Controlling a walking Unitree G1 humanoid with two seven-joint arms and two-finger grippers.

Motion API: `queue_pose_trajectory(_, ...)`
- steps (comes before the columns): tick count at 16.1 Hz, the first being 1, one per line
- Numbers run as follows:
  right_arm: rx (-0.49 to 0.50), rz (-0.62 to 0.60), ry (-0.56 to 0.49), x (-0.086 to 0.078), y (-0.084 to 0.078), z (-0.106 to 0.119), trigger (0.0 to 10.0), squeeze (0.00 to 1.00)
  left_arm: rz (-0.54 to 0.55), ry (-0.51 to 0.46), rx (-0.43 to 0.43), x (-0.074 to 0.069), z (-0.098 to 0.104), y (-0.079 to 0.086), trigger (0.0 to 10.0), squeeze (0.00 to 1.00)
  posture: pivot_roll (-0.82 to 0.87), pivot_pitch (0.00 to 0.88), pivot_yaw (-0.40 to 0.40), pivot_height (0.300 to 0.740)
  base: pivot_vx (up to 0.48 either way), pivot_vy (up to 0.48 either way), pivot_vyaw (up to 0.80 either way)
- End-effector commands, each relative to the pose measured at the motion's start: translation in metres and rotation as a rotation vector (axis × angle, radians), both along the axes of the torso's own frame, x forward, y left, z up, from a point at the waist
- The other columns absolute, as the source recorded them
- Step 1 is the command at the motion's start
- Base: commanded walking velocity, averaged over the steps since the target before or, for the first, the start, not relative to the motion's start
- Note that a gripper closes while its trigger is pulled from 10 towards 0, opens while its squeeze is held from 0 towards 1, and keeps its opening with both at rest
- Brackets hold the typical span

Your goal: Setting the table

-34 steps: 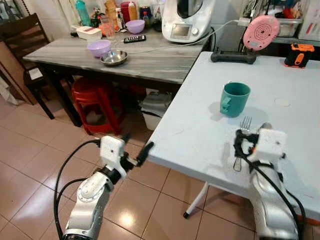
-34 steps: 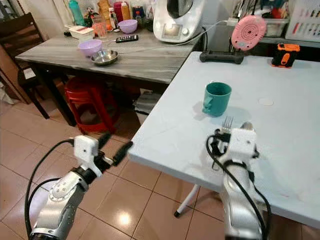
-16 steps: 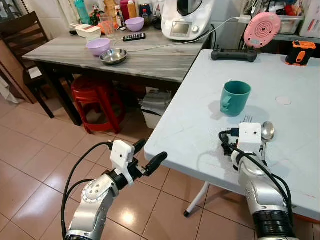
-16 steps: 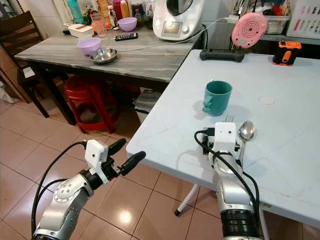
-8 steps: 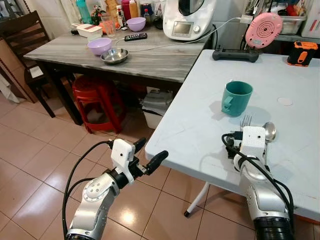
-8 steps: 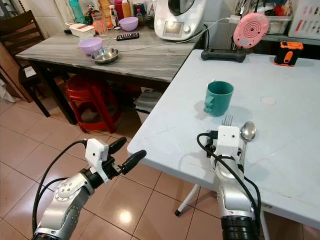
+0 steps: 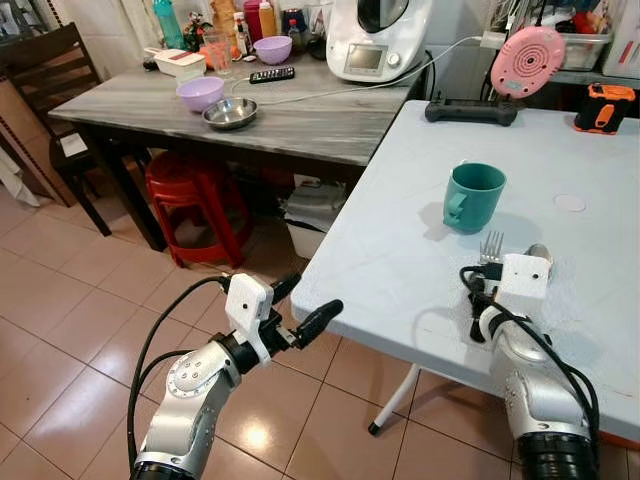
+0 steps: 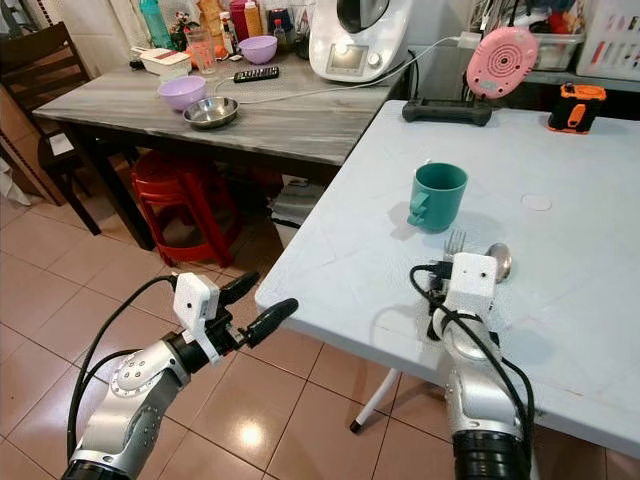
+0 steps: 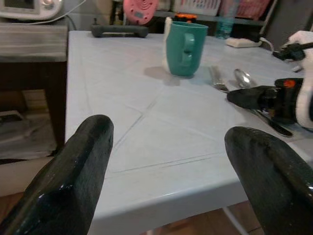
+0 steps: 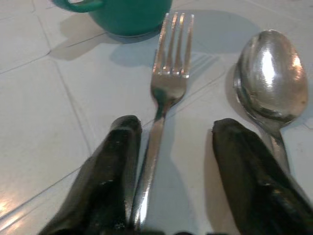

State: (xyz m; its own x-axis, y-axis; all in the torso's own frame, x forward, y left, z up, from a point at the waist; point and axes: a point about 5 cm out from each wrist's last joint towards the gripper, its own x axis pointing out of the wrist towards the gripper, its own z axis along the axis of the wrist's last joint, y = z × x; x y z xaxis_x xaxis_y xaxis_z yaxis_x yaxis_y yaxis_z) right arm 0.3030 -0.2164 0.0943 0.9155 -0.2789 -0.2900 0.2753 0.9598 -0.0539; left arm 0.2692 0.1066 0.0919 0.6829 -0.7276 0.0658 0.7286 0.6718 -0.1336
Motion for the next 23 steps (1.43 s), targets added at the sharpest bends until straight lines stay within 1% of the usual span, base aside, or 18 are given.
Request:
queue_pose_trajectory(1,0.033,-0.041,0.089,-0.008,-0.009,-0.019,0.0,0.00,-0.023,0.000,0.014,-0.001,0.001,0.003,10.0,0.00,-0.17,0.013,0.096,0.740,0.000,0.000,0.00)
queue_pose_trajectory(4,0.060,-0.049,0.098,-0.008,-0.009,-0.023,0.0,0.00,-0.059,-0.014,0.062,-0.003,-0.002,0.004,10.0,0.00,-0.17,0.013,0.096,0.740,0.000,0.000,0.00)
queue_pose_trajectory(8,0.102,-0.060,0.101,-0.008,-0.007,-0.027,0.0,0.00,-0.073,-0.017,0.085,-0.005,-0.006,0.003,10.0,0.00,-0.16,0.008,0.099,0.740,0.000,0.000,0.00)
queue_pose_trajectory(12,0.148,-0.071,0.091,-0.008,-0.005,-0.027,0.0,0.00,-0.075,-0.022,0.087,-0.004,-0.006,0.003,10.0,0.00,-0.16,0.008,0.100,0.740,0.000,0.000,0.00)
queue_pose_trajectory(16,0.167,-0.066,0.067,-0.006,-0.002,-0.021,0.0,0.00,-0.065,-0.029,0.084,-0.002,-0.006,0.002,10.0,0.00,-0.17,0.008,0.098,0.740,0.000,0.000,0.00)
queue_pose_trajectory(17,0.173,-0.059,0.026,-0.004,-0.001,-0.014,0.0,0.00,-0.032,-0.035,0.077,0.001,-0.005,0.002,10.0,0.00,-0.17,0.007,0.097,0.740,0.000,0.000,0.00)
queue_pose_trajectory(20,0.155,-0.001,-0.080,-0.001,0.010,0.008,0.0,0.00,0.182,-0.017,0.035,0.015,-0.003,0.013,10.0,0.00,-0.17,0.005,0.095,0.740,0.000,0.000,0.00)
queue_pose_trajectory(22,0.097,0.051,-0.152,-0.001,0.018,0.022,0.0,0.00,0.292,0.026,-0.033,0.023,-0.002,0.020,10.0,0.00,-0.17,0.002,0.089,0.740,0.000,0.000,0.00)
queue_pose_trajectory(23,0.083,0.064,-0.184,-0.002,0.021,0.027,0.0,0.00,0.322,0.040,-0.065,0.025,-0.001,0.022,10.0,0.00,-0.17,0.003,0.089,0.740,0.000,0.000,0.00)
